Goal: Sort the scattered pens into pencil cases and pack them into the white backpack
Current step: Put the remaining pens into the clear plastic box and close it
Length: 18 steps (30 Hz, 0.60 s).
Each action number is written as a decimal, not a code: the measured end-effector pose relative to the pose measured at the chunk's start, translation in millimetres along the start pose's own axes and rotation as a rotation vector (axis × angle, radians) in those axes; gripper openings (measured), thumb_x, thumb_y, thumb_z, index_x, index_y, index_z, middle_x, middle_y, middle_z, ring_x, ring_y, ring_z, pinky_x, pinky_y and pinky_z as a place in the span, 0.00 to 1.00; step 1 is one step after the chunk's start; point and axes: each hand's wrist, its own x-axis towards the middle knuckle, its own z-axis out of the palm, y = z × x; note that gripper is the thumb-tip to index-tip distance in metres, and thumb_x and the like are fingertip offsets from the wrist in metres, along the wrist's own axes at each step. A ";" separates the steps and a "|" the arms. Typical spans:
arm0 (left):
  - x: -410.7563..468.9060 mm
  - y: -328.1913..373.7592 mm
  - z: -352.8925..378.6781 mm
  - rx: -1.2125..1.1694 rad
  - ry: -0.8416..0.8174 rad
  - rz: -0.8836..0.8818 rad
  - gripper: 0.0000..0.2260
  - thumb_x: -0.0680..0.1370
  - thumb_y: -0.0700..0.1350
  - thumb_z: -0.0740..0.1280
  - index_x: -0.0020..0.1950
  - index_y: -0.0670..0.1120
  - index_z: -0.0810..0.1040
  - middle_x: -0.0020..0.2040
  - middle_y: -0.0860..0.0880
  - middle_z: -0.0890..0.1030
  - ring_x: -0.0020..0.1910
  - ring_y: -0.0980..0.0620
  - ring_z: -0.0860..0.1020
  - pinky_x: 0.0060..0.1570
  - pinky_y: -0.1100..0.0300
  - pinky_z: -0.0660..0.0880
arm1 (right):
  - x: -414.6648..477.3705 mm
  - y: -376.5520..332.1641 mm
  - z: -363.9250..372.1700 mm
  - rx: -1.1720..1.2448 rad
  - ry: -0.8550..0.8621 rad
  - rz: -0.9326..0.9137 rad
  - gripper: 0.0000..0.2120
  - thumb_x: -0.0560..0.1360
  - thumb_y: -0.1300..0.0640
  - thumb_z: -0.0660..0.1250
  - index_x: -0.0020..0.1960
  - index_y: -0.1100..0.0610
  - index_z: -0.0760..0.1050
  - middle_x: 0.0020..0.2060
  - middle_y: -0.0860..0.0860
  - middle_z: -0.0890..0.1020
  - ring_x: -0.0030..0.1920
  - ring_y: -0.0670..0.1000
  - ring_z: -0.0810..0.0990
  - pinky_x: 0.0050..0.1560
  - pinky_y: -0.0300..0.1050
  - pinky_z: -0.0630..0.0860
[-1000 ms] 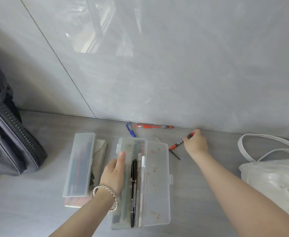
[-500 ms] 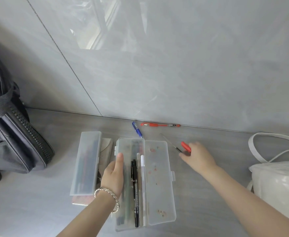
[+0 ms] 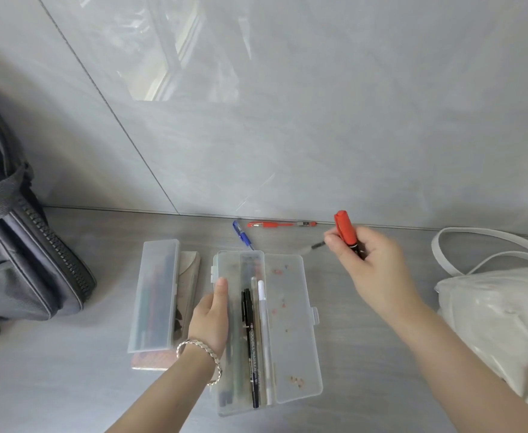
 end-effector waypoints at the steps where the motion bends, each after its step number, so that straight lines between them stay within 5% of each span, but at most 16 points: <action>1: -2.3 0.6 0.9 -0.001 -0.007 0.001 0.20 0.78 0.59 0.53 0.36 0.45 0.69 0.36 0.51 0.70 0.35 0.57 0.67 0.37 0.60 0.63 | -6.9 -11.6 -0.5 0.053 -0.052 -0.003 0.08 0.74 0.56 0.66 0.36 0.52 0.77 0.27 0.46 0.71 0.28 0.44 0.64 0.30 0.36 0.61; 3: -8.7 3.3 3.3 -0.001 -0.017 0.009 0.18 0.78 0.59 0.53 0.35 0.50 0.68 0.36 0.54 0.69 0.35 0.60 0.67 0.40 0.60 0.63 | -20.6 -28.2 4.2 0.124 -0.199 0.010 0.08 0.73 0.55 0.67 0.35 0.50 0.76 0.24 0.44 0.70 0.27 0.43 0.65 0.30 0.36 0.63; 6: -14.8 3.9 7.4 0.000 -0.025 0.033 0.16 0.79 0.58 0.53 0.34 0.52 0.66 0.35 0.56 0.68 0.36 0.56 0.66 0.47 0.60 0.61 | -38.7 -31.1 26.5 0.064 -0.365 0.017 0.11 0.74 0.54 0.66 0.40 0.61 0.76 0.28 0.51 0.70 0.30 0.46 0.66 0.33 0.42 0.63; 12: -22.1 -2.3 15.7 0.008 -0.093 0.081 0.23 0.79 0.57 0.52 0.42 0.39 0.74 0.35 0.46 0.71 0.33 0.52 0.67 0.33 0.62 0.63 | -60.2 -4.4 68.2 -0.291 -0.413 -0.002 0.13 0.77 0.51 0.62 0.39 0.59 0.70 0.32 0.48 0.69 0.33 0.48 0.67 0.33 0.38 0.62; 16: -25.5 -1.4 14.8 -0.042 -0.093 0.092 0.18 0.79 0.57 0.52 0.38 0.50 0.73 0.36 0.55 0.72 0.36 0.58 0.70 0.36 0.64 0.64 | -65.4 -4.6 68.1 -0.185 -0.326 0.007 0.14 0.76 0.49 0.62 0.61 0.50 0.71 0.53 0.45 0.76 0.53 0.43 0.74 0.53 0.34 0.68; 18: -26.6 1.6 14.0 -0.041 -0.091 0.097 0.16 0.79 0.57 0.51 0.35 0.54 0.68 0.36 0.58 0.69 0.36 0.60 0.68 0.37 0.64 0.63 | -65.1 -12.9 65.1 0.014 -0.235 0.012 0.17 0.79 0.52 0.58 0.67 0.45 0.65 0.54 0.38 0.75 0.52 0.36 0.74 0.55 0.27 0.66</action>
